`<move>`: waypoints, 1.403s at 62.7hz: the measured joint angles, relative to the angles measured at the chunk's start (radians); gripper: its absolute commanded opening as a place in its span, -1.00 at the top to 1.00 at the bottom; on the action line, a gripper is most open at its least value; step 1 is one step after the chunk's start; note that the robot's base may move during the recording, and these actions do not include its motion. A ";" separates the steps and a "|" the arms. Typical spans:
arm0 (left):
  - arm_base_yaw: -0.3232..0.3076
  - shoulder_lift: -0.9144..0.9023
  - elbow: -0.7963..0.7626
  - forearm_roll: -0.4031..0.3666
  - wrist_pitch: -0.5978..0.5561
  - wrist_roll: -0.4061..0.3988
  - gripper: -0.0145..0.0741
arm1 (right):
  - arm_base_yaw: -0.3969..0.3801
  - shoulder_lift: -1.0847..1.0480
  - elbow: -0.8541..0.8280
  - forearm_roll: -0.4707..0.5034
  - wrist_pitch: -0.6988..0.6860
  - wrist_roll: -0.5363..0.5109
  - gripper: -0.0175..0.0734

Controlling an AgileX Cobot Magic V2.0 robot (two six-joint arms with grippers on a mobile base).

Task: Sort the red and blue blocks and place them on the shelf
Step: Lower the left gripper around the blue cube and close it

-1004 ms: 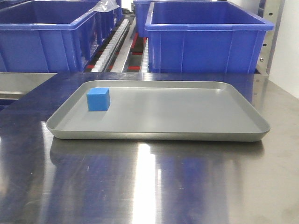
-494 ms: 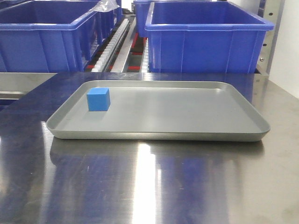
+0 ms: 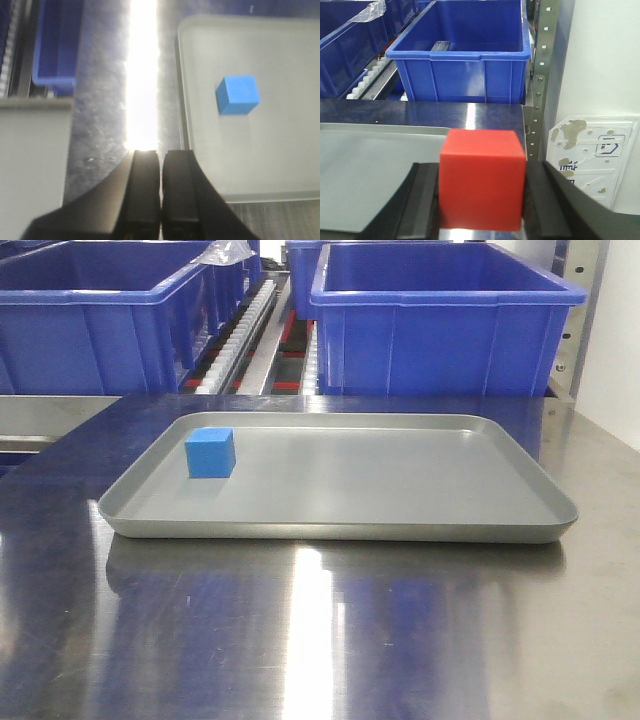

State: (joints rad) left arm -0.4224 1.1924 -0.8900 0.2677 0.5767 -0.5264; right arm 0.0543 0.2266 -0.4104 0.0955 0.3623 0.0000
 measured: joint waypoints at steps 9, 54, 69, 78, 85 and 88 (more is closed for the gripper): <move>-0.063 0.163 -0.147 0.047 0.103 -0.015 -0.19 | 0.000 0.000 0.000 0.000 0.000 0.000 0.49; -0.123 0.770 -0.878 -0.091 0.572 -0.064 -0.30 | 0.000 0.000 0.000 0.000 0.000 0.000 0.49; -0.123 0.805 -0.883 -0.100 0.588 -0.064 -0.27 | 0.000 0.000 0.000 0.000 0.000 0.000 0.49; -0.123 0.819 -0.884 -0.110 0.574 -0.064 -0.31 | 0.000 0.000 0.000 0.000 0.000 0.000 0.49; -0.123 0.824 -0.884 -0.112 0.548 -0.064 -0.42 | 0.000 0.000 0.000 0.000 0.000 0.000 0.49; -0.123 0.824 -0.884 -0.112 0.540 -0.064 -0.44 | 0.000 0.000 0.000 0.000 0.000 0.000 0.49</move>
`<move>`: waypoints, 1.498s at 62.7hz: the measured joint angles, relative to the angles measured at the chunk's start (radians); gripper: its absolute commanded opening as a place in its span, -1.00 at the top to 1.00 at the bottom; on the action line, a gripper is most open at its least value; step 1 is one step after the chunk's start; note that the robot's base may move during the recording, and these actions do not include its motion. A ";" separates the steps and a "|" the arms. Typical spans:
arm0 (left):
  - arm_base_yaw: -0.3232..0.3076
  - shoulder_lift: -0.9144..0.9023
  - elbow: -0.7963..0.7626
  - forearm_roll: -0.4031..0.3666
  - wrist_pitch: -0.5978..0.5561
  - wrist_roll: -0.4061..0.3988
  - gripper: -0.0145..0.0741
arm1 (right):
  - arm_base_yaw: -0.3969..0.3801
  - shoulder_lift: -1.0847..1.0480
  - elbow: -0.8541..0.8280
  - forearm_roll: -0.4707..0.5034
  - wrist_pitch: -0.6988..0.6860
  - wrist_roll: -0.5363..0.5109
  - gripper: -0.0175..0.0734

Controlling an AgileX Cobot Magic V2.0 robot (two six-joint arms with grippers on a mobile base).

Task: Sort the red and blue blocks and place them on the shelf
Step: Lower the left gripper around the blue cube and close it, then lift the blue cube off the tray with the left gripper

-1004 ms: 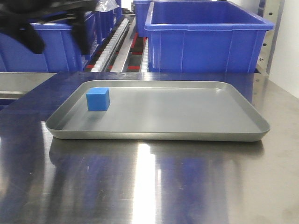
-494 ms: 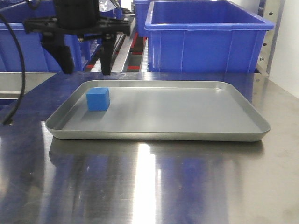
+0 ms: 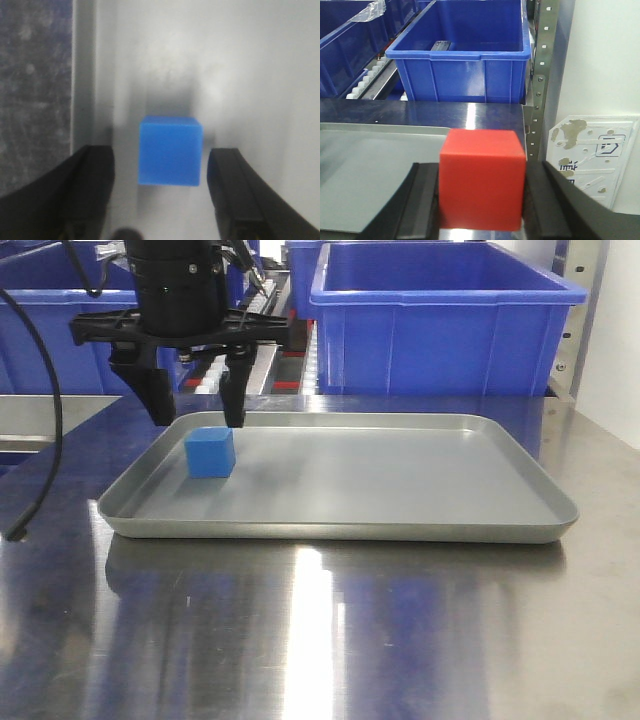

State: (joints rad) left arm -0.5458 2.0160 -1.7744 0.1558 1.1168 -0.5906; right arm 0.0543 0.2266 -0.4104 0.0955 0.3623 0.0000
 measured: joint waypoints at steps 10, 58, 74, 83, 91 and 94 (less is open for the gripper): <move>-0.001 0.002 -0.001 -0.002 -0.009 0.000 -0.44 | 0.000 0.000 0.000 0.000 0.000 0.000 0.49; -0.001 0.085 -0.003 -0.043 -0.011 0.000 -0.44 | 0.000 0.000 0.000 0.000 0.000 0.000 0.49; 0.022 0.090 -0.003 -0.050 -0.009 0.000 -0.44 | 0.000 0.000 0.000 0.000 0.000 0.000 0.49; 0.034 0.090 -0.003 -0.050 -0.003 0.000 -0.44 | 0.000 0.000 0.000 0.000 0.000 0.000 0.49; 0.038 0.090 -0.003 -0.054 -0.001 0.000 -0.37 | 0.000 0.000 0.000 0.000 0.000 0.000 0.49; 0.038 0.090 -0.003 -0.060 -0.001 0.000 -0.33 | 0.000 0.000 0.000 0.000 0.000 0.000 0.49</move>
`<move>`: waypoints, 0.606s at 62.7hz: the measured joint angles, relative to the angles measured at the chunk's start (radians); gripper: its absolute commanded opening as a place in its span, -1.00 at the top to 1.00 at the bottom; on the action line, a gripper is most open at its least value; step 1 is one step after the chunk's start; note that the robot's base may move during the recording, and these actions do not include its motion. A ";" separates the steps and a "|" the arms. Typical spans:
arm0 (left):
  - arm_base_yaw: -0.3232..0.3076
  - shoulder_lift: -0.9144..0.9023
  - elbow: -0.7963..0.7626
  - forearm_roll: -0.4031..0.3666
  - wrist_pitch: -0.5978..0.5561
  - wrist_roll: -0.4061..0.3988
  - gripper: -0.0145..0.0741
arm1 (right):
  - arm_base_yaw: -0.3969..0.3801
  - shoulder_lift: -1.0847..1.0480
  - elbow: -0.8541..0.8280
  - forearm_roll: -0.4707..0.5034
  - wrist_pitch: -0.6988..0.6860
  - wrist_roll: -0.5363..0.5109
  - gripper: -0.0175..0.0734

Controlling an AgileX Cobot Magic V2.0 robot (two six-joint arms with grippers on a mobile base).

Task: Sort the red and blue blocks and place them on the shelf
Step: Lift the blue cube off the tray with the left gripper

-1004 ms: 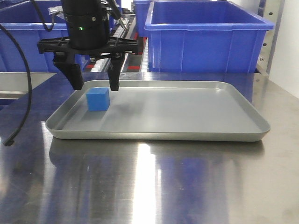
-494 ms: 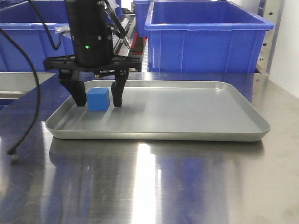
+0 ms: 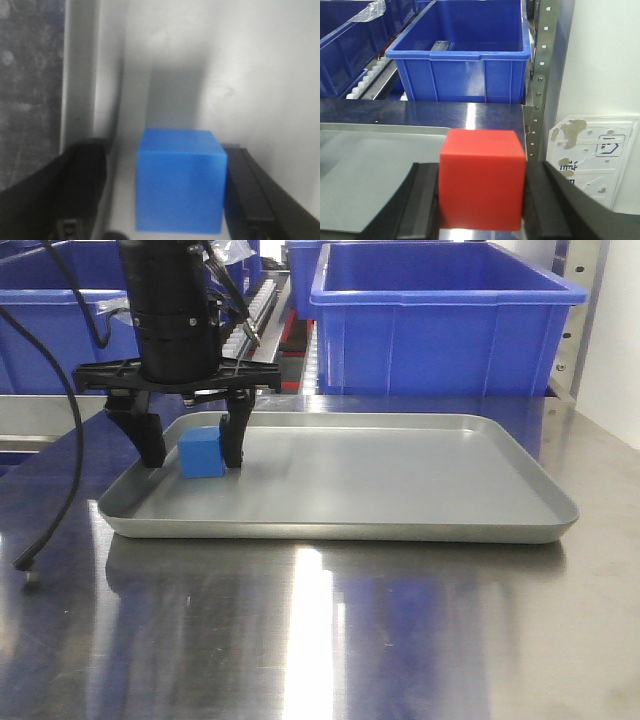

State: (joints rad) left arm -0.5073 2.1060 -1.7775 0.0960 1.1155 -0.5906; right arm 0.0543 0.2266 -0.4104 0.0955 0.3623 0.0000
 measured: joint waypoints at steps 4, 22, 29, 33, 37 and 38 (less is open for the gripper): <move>0.000 0.000 0.000 -0.003 0.000 0.000 -0.27 | 0.000 0.000 0.000 0.000 0.000 0.000 0.49; -0.002 0.000 0.000 -0.011 0.000 0.019 -0.05 | 0.000 0.000 0.000 0.000 0.000 0.000 0.49; -0.002 0.000 0.000 -0.015 0.001 0.023 0.10 | 0.000 0.000 0.000 0.000 0.000 0.000 0.49; -0.004 0.000 0.000 -0.015 0.001 0.023 0.22 | 0.000 0.000 0.000 0.000 0.000 0.000 0.49; -0.008 0.000 0.000 -0.015 0.001 0.024 0.33 | 0.000 0.000 0.000 0.000 0.000 0.000 0.49; -0.010 0.000 0.000 -0.015 0.001 0.024 0.37 | 0.000 0.000 0.000 0.000 0.000 0.000 0.49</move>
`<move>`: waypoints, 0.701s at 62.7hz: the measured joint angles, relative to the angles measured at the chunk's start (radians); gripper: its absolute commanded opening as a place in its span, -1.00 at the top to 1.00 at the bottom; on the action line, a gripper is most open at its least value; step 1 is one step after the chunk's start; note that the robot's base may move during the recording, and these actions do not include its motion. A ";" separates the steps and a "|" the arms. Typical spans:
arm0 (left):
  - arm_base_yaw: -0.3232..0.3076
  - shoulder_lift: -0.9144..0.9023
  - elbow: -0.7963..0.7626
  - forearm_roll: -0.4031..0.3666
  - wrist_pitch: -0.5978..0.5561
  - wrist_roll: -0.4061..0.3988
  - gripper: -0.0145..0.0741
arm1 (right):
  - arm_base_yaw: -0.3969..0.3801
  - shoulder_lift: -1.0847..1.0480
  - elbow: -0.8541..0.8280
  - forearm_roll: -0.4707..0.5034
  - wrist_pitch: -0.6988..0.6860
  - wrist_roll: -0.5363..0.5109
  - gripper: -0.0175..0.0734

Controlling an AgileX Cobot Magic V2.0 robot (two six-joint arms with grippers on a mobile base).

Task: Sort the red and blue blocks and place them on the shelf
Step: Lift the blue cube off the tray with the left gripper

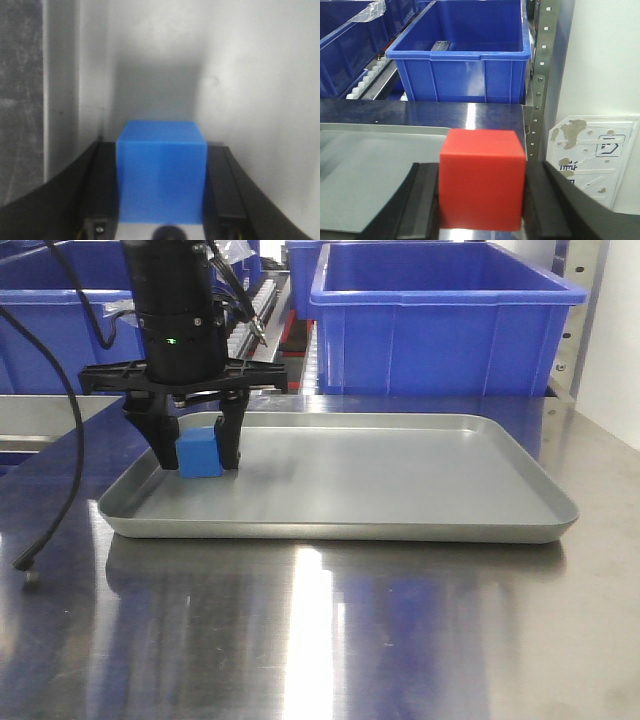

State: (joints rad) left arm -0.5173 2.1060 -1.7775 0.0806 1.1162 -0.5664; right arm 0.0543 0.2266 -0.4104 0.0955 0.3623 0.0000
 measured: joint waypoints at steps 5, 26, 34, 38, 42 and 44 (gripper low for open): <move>-0.010 -0.011 0.000 -0.011 -0.002 0.001 0.39 | 0.000 0.000 0.000 0.000 0.000 0.000 0.49; -0.073 -0.157 0.000 -0.066 -0.033 0.216 0.39 | 0.000 0.000 0.000 0.000 0.000 0.000 0.49; -0.079 -0.212 0.012 -0.134 -0.104 0.359 0.39 | 0.000 0.000 0.000 0.000 0.000 0.000 0.49; -0.079 -0.246 0.037 -0.168 -0.161 0.422 0.39 | 0.000 0.000 0.000 0.000 0.000 0.000 0.49; -0.079 -0.277 0.077 -0.205 -0.218 0.457 0.39 | 0.000 0.000 0.000 0.000 0.000 0.000 0.49; -0.079 -0.295 0.098 -0.220 -0.255 0.469 0.39 | 0.000 0.000 0.000 0.000 0.000 0.000 0.49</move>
State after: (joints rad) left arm -0.5967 1.8114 -1.6799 -0.1389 0.8612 -0.0974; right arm 0.0543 0.2266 -0.4104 0.0955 0.3623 0.0000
